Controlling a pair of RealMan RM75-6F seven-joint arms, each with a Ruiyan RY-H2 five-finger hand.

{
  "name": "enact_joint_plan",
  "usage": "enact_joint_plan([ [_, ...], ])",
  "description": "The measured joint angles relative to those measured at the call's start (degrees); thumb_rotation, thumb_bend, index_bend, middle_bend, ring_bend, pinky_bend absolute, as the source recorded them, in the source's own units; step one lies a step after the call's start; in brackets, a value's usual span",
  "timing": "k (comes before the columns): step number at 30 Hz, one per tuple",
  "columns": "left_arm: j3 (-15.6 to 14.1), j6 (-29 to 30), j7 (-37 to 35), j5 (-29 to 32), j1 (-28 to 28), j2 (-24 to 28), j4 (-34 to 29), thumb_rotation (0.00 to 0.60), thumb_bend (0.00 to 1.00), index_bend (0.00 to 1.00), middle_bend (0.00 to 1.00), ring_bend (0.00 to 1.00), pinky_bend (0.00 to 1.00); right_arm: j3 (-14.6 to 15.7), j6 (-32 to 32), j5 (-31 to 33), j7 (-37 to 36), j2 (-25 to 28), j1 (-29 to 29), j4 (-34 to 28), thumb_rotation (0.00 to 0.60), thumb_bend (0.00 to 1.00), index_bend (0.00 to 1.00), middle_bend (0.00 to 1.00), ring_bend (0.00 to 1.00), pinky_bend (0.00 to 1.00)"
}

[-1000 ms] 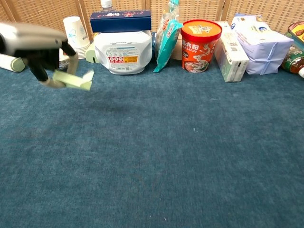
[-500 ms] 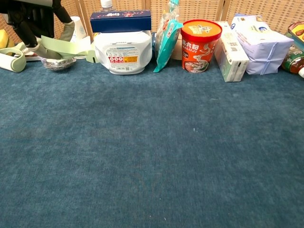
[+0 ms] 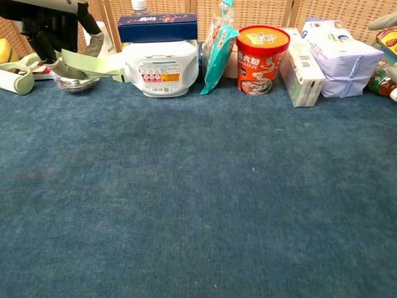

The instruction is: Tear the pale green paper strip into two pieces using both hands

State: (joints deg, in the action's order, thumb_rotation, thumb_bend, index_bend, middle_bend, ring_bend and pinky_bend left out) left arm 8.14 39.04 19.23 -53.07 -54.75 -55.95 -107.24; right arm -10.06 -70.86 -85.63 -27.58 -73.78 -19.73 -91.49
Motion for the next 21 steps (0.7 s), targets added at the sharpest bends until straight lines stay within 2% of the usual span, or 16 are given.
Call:
enact_joint_plan([
  [6, -0.33, -0.9, 1.53, 2.48, -2.72, -2.26, 2.92, 0.6, 0.38, 0.58, 1.0, 1.0, 1.0, 0.58, 1.02, -1.36, -2.57, -0.17, -1.3, 0.49, 0.6, 0.46, 0.07, 0.94, 0.81, 0.74],
  [12, -0.88, -0.45, 4.66, 4.78, -5.6, -4.22, 4.6, 0.6, 0.38, 0.58, 1.0, 1.0, 1.0, 0.85, 2.59, -1.4, -1.6, -0.59, -2.85, 1.15, 0.6, 0.35, 0.1, 1.0, 0.86, 0.78],
  [15, -1.2, 0.04, 6.37, 5.44, -6.8, -4.92, 5.11, 0.6, 0.38, 0.58, 1.0, 1.0, 1.0, 0.72, 3.4, -0.67, -0.73, -0.85, -3.55, 1.17, 0.6, 0.34, 0.14, 1.0, 0.88, 0.79],
  [21, -1.71, 1.13, 8.86, 7.76, -9.11, -6.47, 5.72, 0.6, 0.38, 0.58, 1.0, 1.0, 1.0, 0.63, 4.82, 0.03, 1.55, -1.52, -4.83, 1.1, 0.6, 0.35, 0.11, 1.0, 0.89, 0.79],
])
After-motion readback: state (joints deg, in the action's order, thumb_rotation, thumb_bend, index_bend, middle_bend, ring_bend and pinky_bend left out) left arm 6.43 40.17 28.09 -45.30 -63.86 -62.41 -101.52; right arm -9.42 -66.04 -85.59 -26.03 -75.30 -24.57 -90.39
